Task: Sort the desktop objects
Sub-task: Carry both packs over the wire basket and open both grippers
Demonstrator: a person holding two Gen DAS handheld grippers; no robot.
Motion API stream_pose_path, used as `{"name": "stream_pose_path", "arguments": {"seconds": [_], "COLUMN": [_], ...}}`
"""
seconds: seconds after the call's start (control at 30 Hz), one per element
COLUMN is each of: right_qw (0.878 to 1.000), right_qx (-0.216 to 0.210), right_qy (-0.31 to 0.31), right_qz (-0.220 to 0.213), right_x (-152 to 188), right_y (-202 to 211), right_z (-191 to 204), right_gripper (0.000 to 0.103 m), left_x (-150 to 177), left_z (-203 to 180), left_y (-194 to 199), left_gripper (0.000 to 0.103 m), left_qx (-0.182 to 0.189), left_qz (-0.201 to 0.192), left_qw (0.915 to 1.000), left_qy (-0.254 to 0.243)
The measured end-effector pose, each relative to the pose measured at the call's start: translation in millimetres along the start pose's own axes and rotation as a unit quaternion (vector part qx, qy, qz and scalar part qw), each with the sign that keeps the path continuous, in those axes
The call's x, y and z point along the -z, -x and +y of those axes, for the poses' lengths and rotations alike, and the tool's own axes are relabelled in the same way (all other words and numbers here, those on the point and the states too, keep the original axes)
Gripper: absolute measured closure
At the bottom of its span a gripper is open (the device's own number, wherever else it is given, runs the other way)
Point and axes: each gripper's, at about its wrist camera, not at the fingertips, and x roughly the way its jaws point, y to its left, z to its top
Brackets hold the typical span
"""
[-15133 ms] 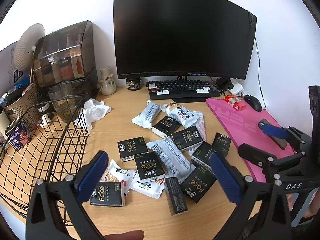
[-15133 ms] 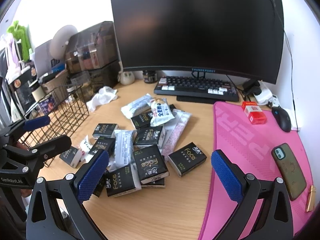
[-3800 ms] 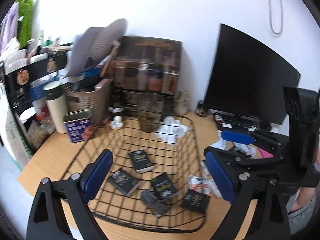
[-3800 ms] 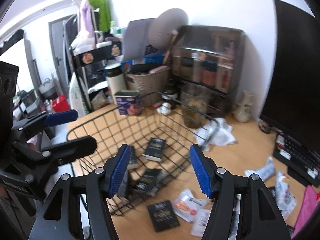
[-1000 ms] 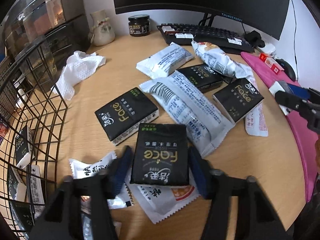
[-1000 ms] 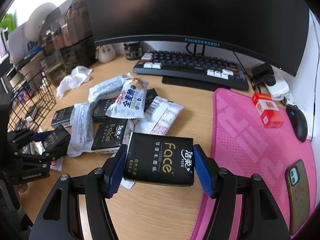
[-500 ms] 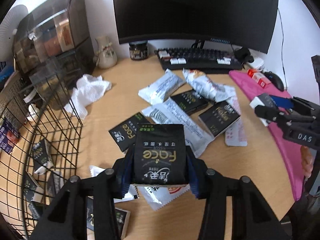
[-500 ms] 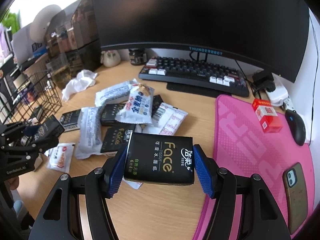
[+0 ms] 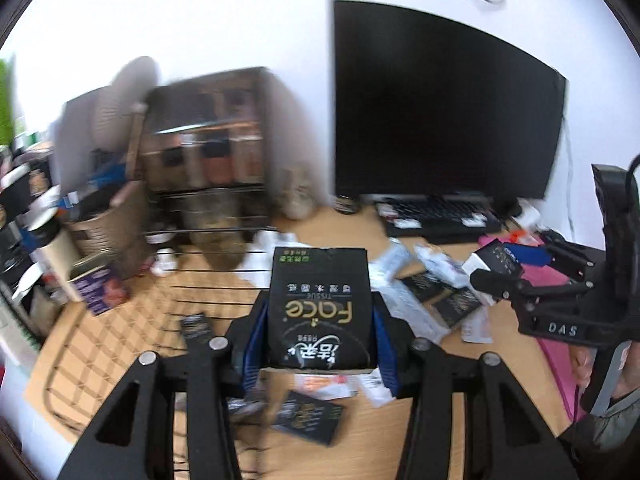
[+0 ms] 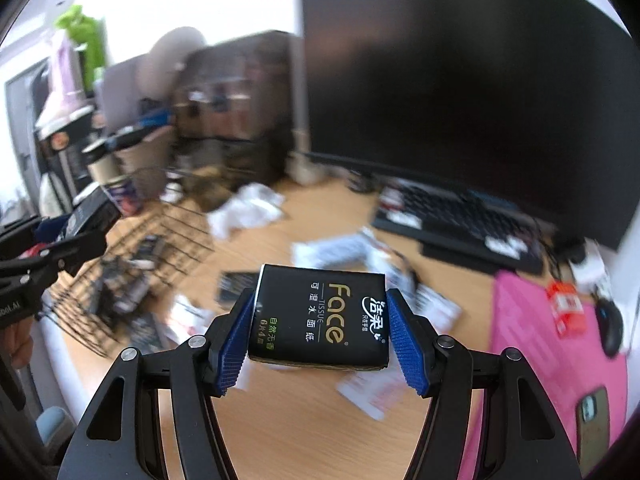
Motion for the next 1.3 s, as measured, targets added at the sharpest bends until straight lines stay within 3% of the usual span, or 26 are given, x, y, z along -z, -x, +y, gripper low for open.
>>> {"name": "stream_pose_path", "arguments": {"seconds": [0.23, 0.43, 0.57, 1.0, 1.03, 1.17, 1.3], "right_qw": [0.994, 0.983, 0.979, 0.978, 0.978, 0.982, 0.982], "right_qx": [-0.087, -0.145, -0.16, -0.166, -0.159, -0.14, -0.144], "right_qy": [0.062, 0.107, 0.122, 0.129, 0.132, 0.128, 0.12], "right_qz": [-0.021, -0.026, -0.016, -0.013, -0.017, -0.025, -0.024], "right_x": [-42.2, -61.5, -60.3, -63.4, -63.0, -64.2, -64.4], "right_y": [-22.5, -37.2, -48.9, -62.4, -62.1, -60.8, -58.9], "right_z": [98.4, 172.8, 204.8, 217.7, 217.0, 210.4, 203.1], "right_gripper": [0.04, 0.04, 0.04, 0.04, 0.039, 0.036, 0.036], "left_x": [6.4, 14.9, 22.3, 29.0, 29.1, 28.2, 26.5], "left_z": [64.0, 106.1, 125.1, 140.7, 141.1, 141.9, 136.1], "left_y": [26.1, 43.0, 44.1, 37.1, 36.3, 40.2, 43.0], "left_gripper": [0.051, 0.051, 0.051, 0.049, 0.047, 0.021, 0.019], "left_qx": [-0.073, -0.104, -0.121, -0.117, -0.117, -0.13, -0.114], "left_qz": [-0.017, -0.019, -0.01, 0.004, 0.005, -0.012, -0.017], "left_qw": [0.9963, 0.9914, 0.9885, 0.987, 0.9871, 0.9846, 0.9873], "left_qy": [0.043, 0.077, 0.09, 0.11, 0.11, 0.115, 0.109]}}
